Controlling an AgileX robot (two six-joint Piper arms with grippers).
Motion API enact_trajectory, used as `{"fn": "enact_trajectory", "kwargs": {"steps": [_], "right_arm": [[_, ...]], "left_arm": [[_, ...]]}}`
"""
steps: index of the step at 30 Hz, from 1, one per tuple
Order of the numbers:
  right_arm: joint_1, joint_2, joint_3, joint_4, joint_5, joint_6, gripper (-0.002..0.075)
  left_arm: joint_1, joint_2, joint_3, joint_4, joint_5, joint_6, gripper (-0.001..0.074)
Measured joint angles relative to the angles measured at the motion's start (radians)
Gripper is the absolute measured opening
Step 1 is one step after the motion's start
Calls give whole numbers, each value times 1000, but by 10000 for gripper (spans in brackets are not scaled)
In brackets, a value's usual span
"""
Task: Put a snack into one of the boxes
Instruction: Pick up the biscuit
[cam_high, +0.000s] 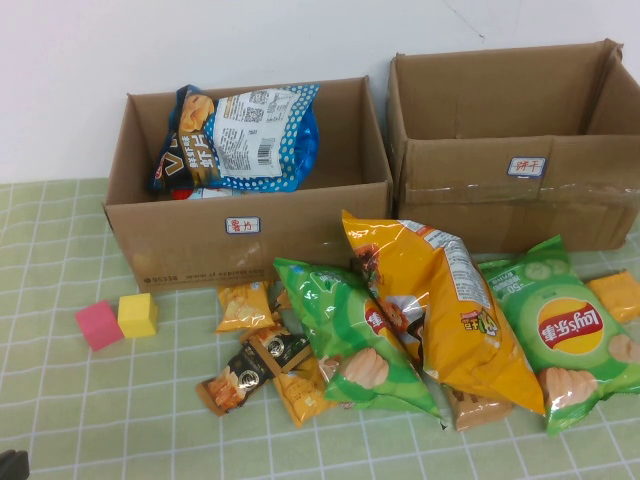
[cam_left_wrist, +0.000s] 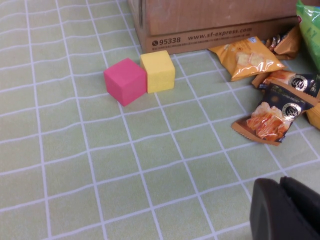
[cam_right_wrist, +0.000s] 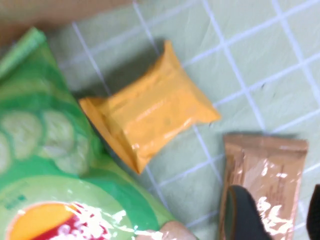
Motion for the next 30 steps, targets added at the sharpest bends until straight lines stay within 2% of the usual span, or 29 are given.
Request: {"fn": "enact_trajectory", "kwargs": {"steps": [7,10,19,21,27,30], "right_arm": [[0,-102,358,1,-256,17,272],[0,-131,455,1,-346,19,272],[0,-106,508,-113,-463,38,283],[0,-90,499,-153,-463,105,314],[0,-10,443,-188,-463,295,522],[0,48,408,-186,-444,318,556]], "left_arm": [[0,0,0,0,4,4,-1],[0,0,0,0,4,6,-1],[0,0,0,0,4,10,-1],[0,0,0,-1,6,10,-3],[0,0,0,-4,12,10,-2],[0,0,0,-5,14,10,-2]]}}
